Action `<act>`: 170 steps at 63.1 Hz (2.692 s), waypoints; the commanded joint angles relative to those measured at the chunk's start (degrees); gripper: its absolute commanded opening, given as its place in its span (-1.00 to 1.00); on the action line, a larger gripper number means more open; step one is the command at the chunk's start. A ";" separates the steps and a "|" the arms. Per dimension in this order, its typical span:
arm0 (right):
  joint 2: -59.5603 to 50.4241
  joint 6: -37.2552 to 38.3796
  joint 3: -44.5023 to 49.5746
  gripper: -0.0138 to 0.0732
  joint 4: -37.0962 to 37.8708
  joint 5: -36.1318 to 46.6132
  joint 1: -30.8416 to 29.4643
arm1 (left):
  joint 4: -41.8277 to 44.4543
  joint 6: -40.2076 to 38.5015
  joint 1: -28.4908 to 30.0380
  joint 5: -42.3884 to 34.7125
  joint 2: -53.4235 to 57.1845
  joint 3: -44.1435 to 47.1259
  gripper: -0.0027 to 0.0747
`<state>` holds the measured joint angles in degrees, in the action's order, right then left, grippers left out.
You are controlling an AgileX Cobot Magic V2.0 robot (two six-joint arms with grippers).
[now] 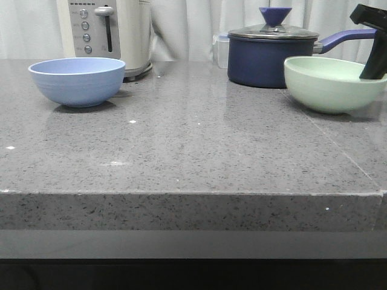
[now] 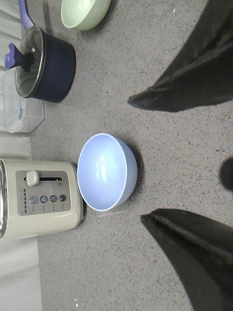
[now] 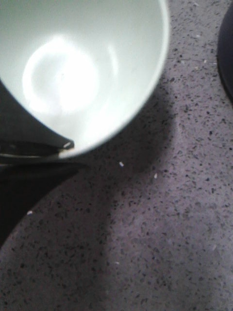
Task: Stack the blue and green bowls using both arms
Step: 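Slide the pale green bowl with the right gripper toward the blue bowl, then release the green bowl and raise the right gripper beside it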
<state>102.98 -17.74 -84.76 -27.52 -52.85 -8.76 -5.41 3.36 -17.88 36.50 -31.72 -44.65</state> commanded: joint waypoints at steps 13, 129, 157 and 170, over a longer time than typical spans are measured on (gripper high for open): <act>-4.35 -1.33 -6.45 -0.82 -0.42 -4.33 1.74 | -0.34 0.01 -0.55 -4.57 -0.51 -1.61 0.20; -10.87 7.62 -8.31 0.03 11.48 0.39 19.93 | -0.34 0.01 -0.55 -4.96 -0.51 -1.61 0.20; -12.88 -16.09 6.68 -0.82 -0.95 5.24 18.30 | -0.34 0.01 -0.55 -4.96 -0.51 -1.61 0.20; -12.15 -30.85 8.44 -0.82 -8.60 5.64 20.52 | -0.34 0.01 -0.55 -4.96 -0.51 -1.61 0.20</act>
<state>92.75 -43.02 -75.37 -31.40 -49.35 10.97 -5.41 3.45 -17.88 35.97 -31.72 -44.65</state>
